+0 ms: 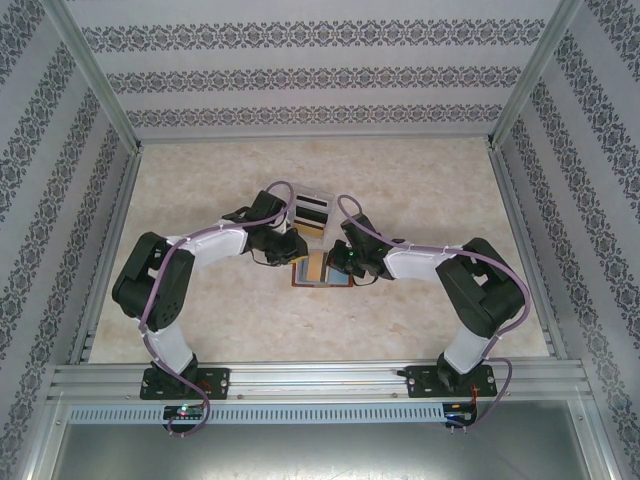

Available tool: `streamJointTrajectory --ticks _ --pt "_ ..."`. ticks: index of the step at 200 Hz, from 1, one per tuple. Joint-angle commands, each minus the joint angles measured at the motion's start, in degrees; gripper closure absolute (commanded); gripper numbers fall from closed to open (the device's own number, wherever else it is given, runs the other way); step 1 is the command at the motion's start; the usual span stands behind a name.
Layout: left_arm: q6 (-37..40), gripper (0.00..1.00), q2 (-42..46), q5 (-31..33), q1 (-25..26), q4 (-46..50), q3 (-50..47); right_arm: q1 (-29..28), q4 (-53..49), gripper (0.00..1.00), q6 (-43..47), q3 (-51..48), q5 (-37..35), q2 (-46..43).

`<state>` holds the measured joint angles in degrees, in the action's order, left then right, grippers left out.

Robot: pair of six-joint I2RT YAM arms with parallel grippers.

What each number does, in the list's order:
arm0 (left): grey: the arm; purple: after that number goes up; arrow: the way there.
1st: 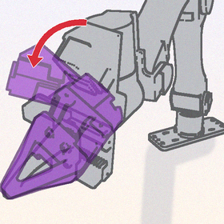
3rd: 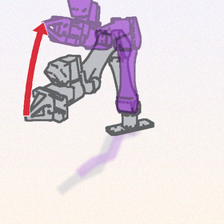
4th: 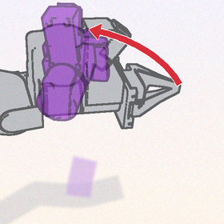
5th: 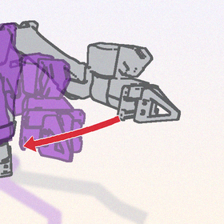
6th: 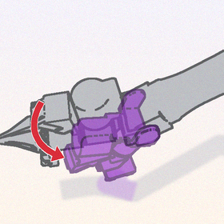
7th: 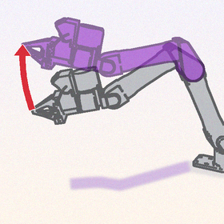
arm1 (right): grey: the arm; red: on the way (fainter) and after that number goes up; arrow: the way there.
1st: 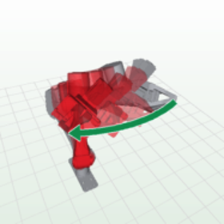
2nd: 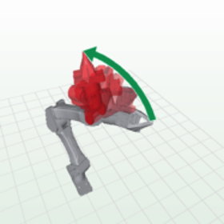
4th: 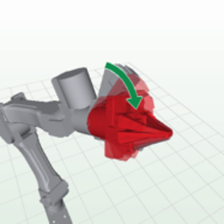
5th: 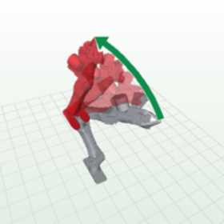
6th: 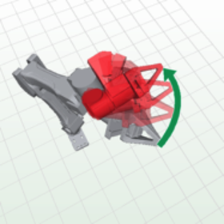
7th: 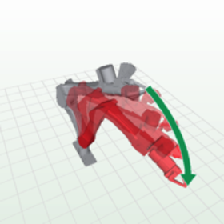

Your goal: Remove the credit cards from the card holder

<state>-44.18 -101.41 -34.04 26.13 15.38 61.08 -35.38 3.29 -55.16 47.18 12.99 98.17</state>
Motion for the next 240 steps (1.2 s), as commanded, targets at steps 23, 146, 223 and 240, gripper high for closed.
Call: streamJointTrajectory --ticks 23,146,223,240 --pt "3.2 0.85 -4.2 -3.3 0.4 2.5 3.5 0.3 0.2 1.0 2.1 0.5 0.4 0.6" --pt "3.3 0.88 -8.8 2.1 1.0 5.2 1.6 1.5 6.1 0.73 -2.7 -1.8 6.3 2.4" --pt "3.0 0.89 -9.5 3.2 1.0 5.8 1.2 2.0 8.7 0.8 -2.2 -2.2 7.9 3.1" --pt "3.0 0.88 -9.4 3.3 1.0 5.9 1.2 2.1 8.7 0.84 -1.9 -2.4 7.8 2.9"
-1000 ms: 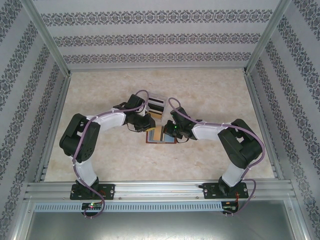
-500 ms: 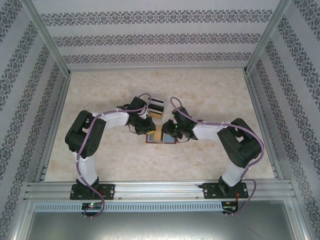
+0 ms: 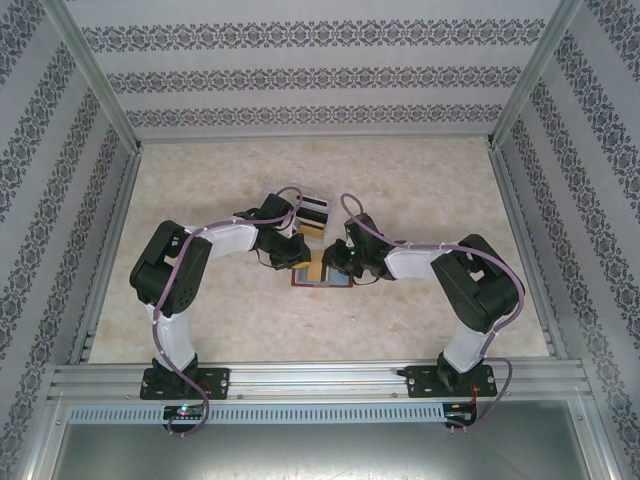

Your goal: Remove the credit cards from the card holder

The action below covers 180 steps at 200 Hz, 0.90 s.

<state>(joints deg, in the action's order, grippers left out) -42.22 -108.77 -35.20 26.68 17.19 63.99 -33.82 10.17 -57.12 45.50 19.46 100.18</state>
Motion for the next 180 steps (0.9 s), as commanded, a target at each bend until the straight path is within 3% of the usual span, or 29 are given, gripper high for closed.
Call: streamJointTrajectory --ticks 1,34,59,107,138,180 --pt "1.0 0.88 -2.0 4.4 0.5 4.1 -1.7 0.6 1.8 0.85 0.1 -0.7 1.3 0.9" --pt "1.5 0.83 -1.7 3.4 0.5 5.1 -1.0 1.6 0.7 0.96 2.3 -2.2 -0.6 -1.4" --pt "1.4 0.79 -1.3 2.0 0.4 5.5 -0.2 3.4 -1.6 0.99 5.7 -3.3 -2.0 -4.5" --pt "2.9 0.68 1.4 -2.1 0.1 5.6 3.6 5.8 -2.4 1.0 12.2 -3.6 1.8 -10.7" --pt "2.0 0.55 7.6 -1.1 -1.4 4.7 4.6 6.6 -1.1 1.0 16.2 -3.1 5.0 -16.2" --pt "-2.7 0.38 13.9 -6.6 -5.1 -6.1 1.3 7.5 -0.3 1.0 17.7 -0.4 7.5 -21.2"
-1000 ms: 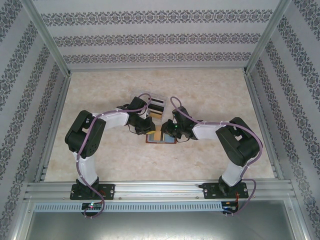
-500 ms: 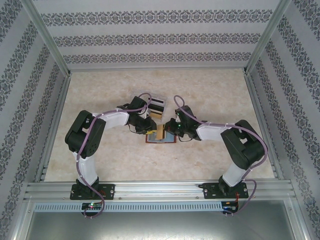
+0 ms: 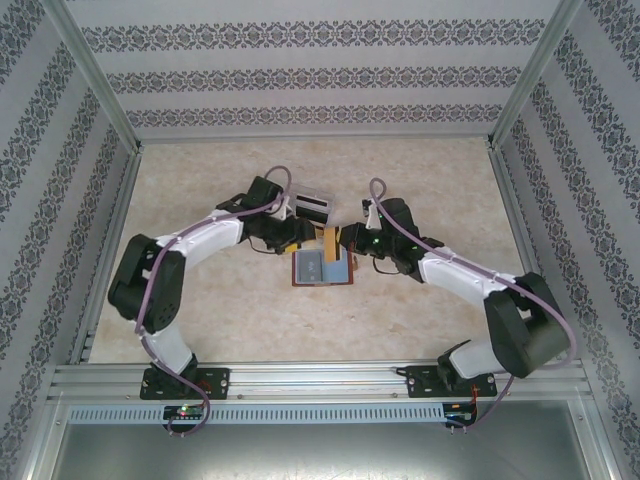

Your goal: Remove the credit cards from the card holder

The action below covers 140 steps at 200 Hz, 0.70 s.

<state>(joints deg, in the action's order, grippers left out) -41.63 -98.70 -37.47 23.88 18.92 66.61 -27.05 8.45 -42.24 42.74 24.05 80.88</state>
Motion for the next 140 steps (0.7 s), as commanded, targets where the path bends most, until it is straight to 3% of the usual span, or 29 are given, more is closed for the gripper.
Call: streamJointTrajectory --ticks 1,19,41,79,106,140 --pt "-3.5 0.38 3.9 -4.6 -2.3 -8.1 -1.4 0.7 1.6 1.0 2.7 2.5 2.9 -1.9" --pt "-6.6 0.32 6.1 -10.0 -3.5 -12.6 -2.5 0.8 3.1 1.0 1.5 4.4 4.5 -2.0" --pt "-8.8 0.21 8.5 -11.6 -3.5 -16.0 -2.5 0.9 4.3 1.0 -0.9 7.8 6.5 -1.8" --pt "-16.0 0.16 9.4 -16.6 -4.0 -29.5 -4.7 1.9 9.0 1.0 -6.7 12.7 13.4 1.3" --pt "-18.8 0.26 10.3 -20.2 -4.9 -32.6 -3.4 2.6 14.0 1.0 -11.6 14.1 16.9 4.1" --pt "-18.5 0.55 12.1 -20.7 -5.8 -33.7 -3.0 2.9 16.5 1.0 -13.8 14.8 18.0 6.3"
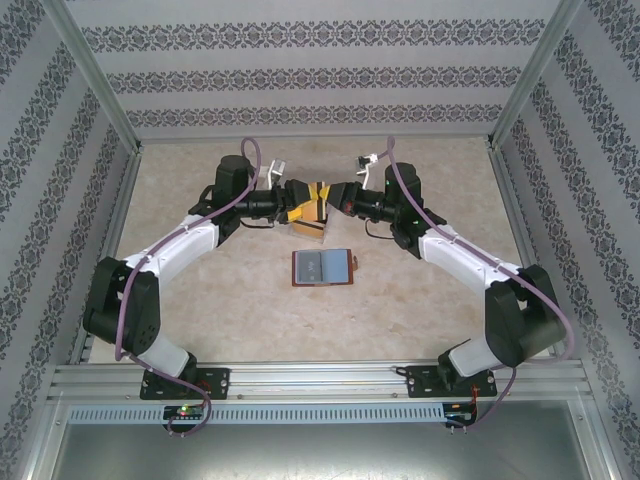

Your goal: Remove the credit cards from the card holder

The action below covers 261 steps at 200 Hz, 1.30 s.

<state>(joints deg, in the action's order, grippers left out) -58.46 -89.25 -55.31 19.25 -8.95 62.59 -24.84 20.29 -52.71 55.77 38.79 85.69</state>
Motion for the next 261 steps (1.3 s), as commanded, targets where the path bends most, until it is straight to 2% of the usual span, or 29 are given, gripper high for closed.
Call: streamJointTrajectory --ticks 1,15,32,47,75,97,133,165,174,198,221,241,261 --pt "-1.7 0.56 2.7 -2.9 -1.2 -6.1 1.0 0.7 4.8 1.0 -3.4 1.7 3.3 1.5" --pt "-3.0 0.69 2.6 -3.0 -1.6 -8.5 0.3 0.9 6.3 1.0 -4.4 1.5 3.5 2.0" --pt "-2.8 0.88 1.7 -3.8 -2.0 -9.2 0.4 1.0 7.1 1.0 -3.8 0.9 3.2 1.8" --pt "-3.2 1.0 1.4 -3.7 -2.5 -9.9 0.3 1.0 7.7 0.93 -3.4 0.1 2.1 1.4" --pt "-4.2 1.0 1.6 -2.1 -2.6 -10.6 0.2 0.9 11.2 0.74 -7.2 -0.6 2.3 2.5" --pt "-5.7 1.0 2.0 -0.3 -2.6 -11.8 -0.2 -0.2 14.9 0.71 -10.3 -1.4 2.9 3.6" --pt "-7.1 1.0 2.5 1.9 -2.6 -12.3 -1.3 -1.6 19.5 0.76 -12.6 -2.2 2.2 4.3" --pt "-8.6 1.0 2.7 2.8 -2.8 -12.3 -2.5 -1.6 18.8 0.95 -11.3 -2.0 2.2 4.7" --pt "-7.5 0.92 3.3 3.7 -3.1 -9.3 -2.6 -1.6 16.3 1.0 -9.7 -1.8 1.2 4.4" --pt "-1.9 0.59 5.8 7.8 -5.2 2.7 -3.6 -1.5 7.2 1.0 -3.9 -1.0 -3.0 3.5" --pt "2.2 0.33 8.2 10.4 -8.6 10.7 -5.5 -2.2 -4.0 1.0 5.3 1.9 -8.2 3.2" --pt "5.9 0.22 10.5 11.4 -12.2 16.3 -7.2 -3.0 -12.2 1.0 13.8 4.4 -14.0 3.3" --pt "12.3 0.14 13.0 15.5 -15.1 25.2 -7.1 -4.5 -20.6 1.0 23.5 8.3 -20.1 4.3"
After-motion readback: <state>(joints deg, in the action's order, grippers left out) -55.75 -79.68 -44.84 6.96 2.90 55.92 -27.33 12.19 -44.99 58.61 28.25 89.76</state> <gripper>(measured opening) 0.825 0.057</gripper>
